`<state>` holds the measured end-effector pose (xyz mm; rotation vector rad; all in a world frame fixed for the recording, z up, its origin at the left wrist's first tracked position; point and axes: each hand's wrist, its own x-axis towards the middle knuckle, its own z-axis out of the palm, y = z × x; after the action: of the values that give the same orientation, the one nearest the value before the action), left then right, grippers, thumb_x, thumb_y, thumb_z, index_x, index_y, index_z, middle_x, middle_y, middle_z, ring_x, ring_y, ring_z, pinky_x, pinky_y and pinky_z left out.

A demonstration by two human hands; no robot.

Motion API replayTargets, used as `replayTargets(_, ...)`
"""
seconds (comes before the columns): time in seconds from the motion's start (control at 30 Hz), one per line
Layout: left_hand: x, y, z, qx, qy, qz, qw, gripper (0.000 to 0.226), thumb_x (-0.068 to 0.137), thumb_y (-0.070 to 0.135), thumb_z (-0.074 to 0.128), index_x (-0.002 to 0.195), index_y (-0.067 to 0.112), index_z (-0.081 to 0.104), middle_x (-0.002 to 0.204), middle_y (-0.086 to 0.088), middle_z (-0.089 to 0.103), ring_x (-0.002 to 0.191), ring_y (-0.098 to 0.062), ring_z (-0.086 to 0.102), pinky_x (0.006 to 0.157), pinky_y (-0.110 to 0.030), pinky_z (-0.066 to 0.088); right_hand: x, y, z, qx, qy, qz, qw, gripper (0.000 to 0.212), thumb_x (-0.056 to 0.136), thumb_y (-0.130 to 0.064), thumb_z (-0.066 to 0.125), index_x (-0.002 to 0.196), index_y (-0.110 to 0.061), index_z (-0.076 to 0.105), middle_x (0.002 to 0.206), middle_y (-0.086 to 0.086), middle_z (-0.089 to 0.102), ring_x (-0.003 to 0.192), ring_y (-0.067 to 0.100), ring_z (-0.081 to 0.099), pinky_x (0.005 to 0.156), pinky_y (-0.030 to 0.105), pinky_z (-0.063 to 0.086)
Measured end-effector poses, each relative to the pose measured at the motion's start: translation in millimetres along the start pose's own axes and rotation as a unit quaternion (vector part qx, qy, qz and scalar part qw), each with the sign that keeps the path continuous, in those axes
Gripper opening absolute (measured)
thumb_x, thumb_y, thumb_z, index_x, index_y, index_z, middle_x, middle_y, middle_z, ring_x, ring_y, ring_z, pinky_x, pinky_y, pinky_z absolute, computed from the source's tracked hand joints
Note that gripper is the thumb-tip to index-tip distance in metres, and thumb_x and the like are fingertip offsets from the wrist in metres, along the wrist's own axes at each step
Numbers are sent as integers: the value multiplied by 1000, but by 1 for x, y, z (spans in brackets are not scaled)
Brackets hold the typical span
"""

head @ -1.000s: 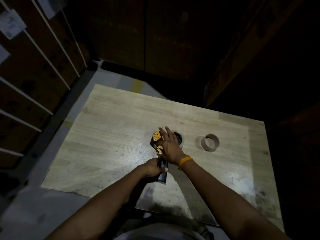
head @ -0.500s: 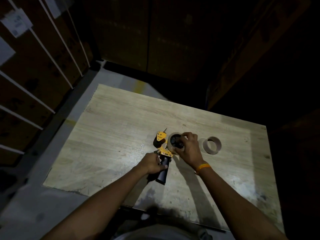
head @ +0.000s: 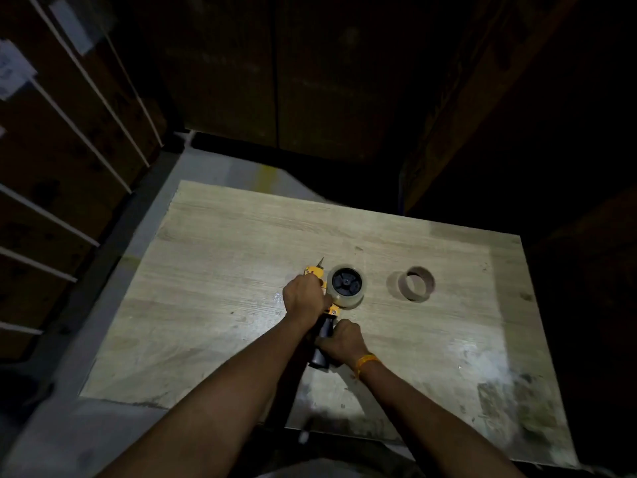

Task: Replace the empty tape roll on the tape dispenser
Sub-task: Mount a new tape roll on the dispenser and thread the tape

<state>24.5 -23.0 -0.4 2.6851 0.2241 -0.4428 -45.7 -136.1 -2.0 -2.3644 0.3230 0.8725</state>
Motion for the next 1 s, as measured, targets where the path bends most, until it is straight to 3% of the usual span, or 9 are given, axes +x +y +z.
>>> replayTargets(0.07,2,8,3,12,2,-8,1000,12,79,33,74,80,22,70,89,-2,74,87,-24,73,59,-25,39,-9,-6,-4,12,-1,1,1000,49,66,-58,68,64,-16,42,92,22,70,98,37,71,65,30,36)
replayTargets(0.17,3,16,8,21,13,-16,1000,5,85,22,71,90,21,71,99,-2,75,94,-24,74,65,-27,44,-19,-13,-9,18,-4,-9,1000,31,59,-50,50,62,-25,34,107,27,73,103,41,68,67,29,33)
replayTargets(0.3,2,17,17,7,32,-22,999,9,91,17,62,92,18,71,99,-5,76,95,-26,74,66,-27,42,-24,-17,-14,34,-13,-16,999,20,57,-41,48,60,-27,35,108,27,73,105,41,67,69,32,39)
replayTargets(0.43,3,19,21,-8,42,-36,998,14,92,13,60,89,15,73,97,-7,77,93,-27,75,68,-29,50,-25,-22,-19,37,-26,-8,999,15,57,-37,46,62,-28,35,114,25,72,111,39,66,82,36,48)
replayTargets(0.57,4,19,21,5,40,-34,999,15,92,11,60,89,15,74,95,-8,77,90,-28,75,65,-29,47,-13,-15,-11,46,-25,-9,999,14,60,-38,49,62,-25,47,109,24,74,106,39,68,73,30,42)
replayTargets(0.63,6,18,20,12,33,-32,999,13,92,11,60,91,15,73,97,-8,77,92,-28,75,68,-31,51,-5,-8,-1,65,-18,-5,998,37,65,-38,51,83,-9,66,110,25,73,105,41,68,72,32,42)
replayTargets(0.73,11,17,16,25,22,-23,999,9,91,14,65,97,14,73,104,-8,76,97,-29,75,75,-34,56,7,3,13,107,7,31,994,69,65,-41,48,114,5,63,116,27,68,108,42,66,72,31,39)
replayTargets(0.9,19,15,0,76,-19,17,997,22,86,21,75,106,12,76,111,-11,75,104,-31,73,82,-34,57,22,19,23,120,52,64,989,54,85,-39,66,113,7,64,112,26,68,105,41,67,71,30,39)
replayTargets(1.0,25,10,-8,108,-35,68,991,25,86,27,76,107,13,75,111,-12,74,106,-31,72,83,-34,56,16,15,18,116,75,55,989,68,76,-48,55,110,10,62,109,28,67,103,43,66,70,30,35)
